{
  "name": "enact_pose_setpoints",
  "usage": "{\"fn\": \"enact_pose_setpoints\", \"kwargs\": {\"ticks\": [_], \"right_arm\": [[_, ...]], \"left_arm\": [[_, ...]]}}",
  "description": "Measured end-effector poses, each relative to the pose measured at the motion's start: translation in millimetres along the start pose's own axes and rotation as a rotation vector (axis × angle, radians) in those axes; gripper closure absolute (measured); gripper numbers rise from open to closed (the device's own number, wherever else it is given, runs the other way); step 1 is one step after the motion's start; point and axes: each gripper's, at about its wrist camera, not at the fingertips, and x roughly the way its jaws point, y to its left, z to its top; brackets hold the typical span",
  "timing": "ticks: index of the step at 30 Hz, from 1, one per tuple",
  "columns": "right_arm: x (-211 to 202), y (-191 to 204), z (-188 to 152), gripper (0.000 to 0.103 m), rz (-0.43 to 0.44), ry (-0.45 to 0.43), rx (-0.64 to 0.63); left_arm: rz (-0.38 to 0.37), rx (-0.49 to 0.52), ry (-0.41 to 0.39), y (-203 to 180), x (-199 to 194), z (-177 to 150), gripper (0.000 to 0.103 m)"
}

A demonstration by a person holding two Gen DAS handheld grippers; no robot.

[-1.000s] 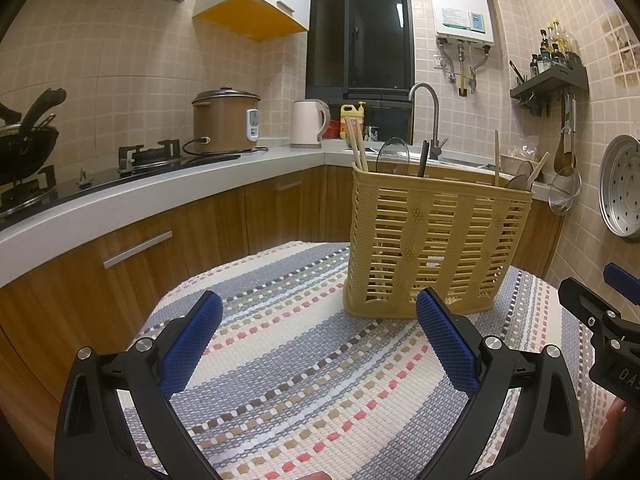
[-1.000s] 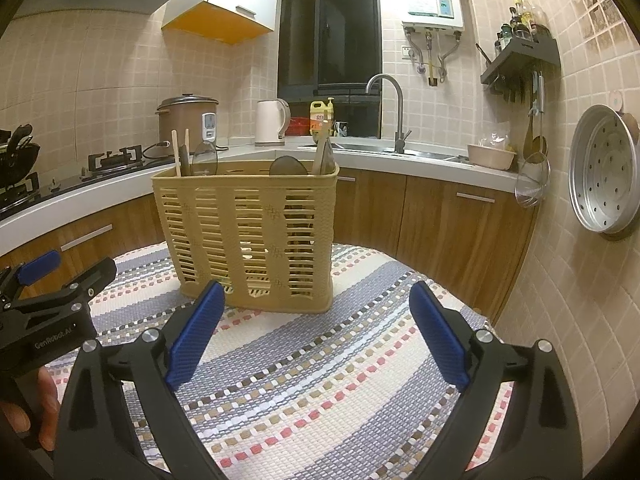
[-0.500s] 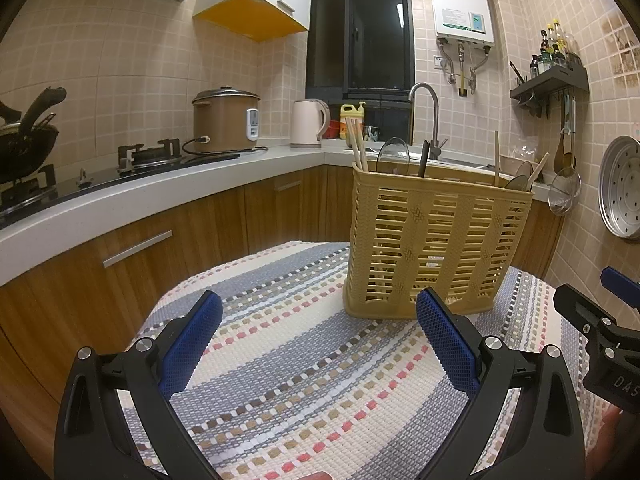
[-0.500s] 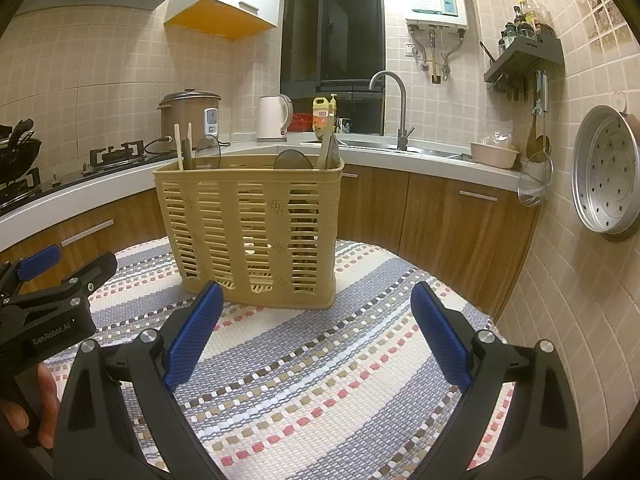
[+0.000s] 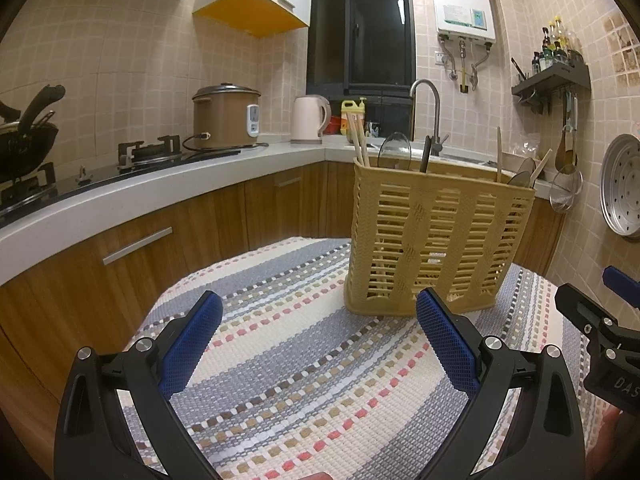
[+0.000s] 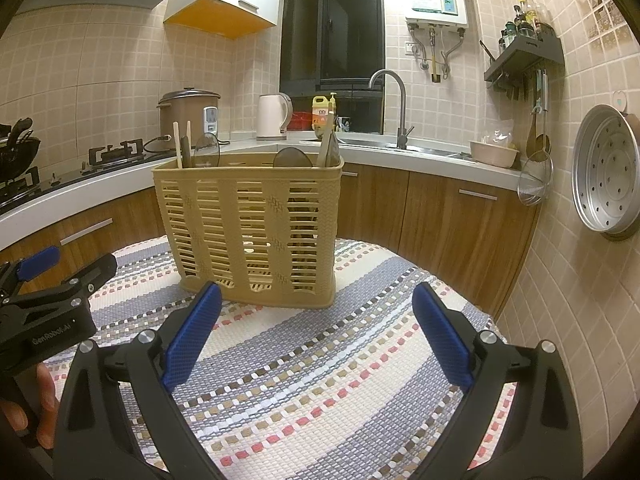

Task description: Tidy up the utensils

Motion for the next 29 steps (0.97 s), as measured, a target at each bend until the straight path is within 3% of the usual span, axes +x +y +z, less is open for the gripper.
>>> {"fn": "enact_pose_setpoints", "kwargs": {"ticks": [29], "right_arm": [[1.9, -0.5, -1.7, 0.010, -0.006, 0.001, 0.003]], "left_arm": [[-0.007, -0.019, 0.026, 8.2, 5.3, 0.9, 0.007]]}}
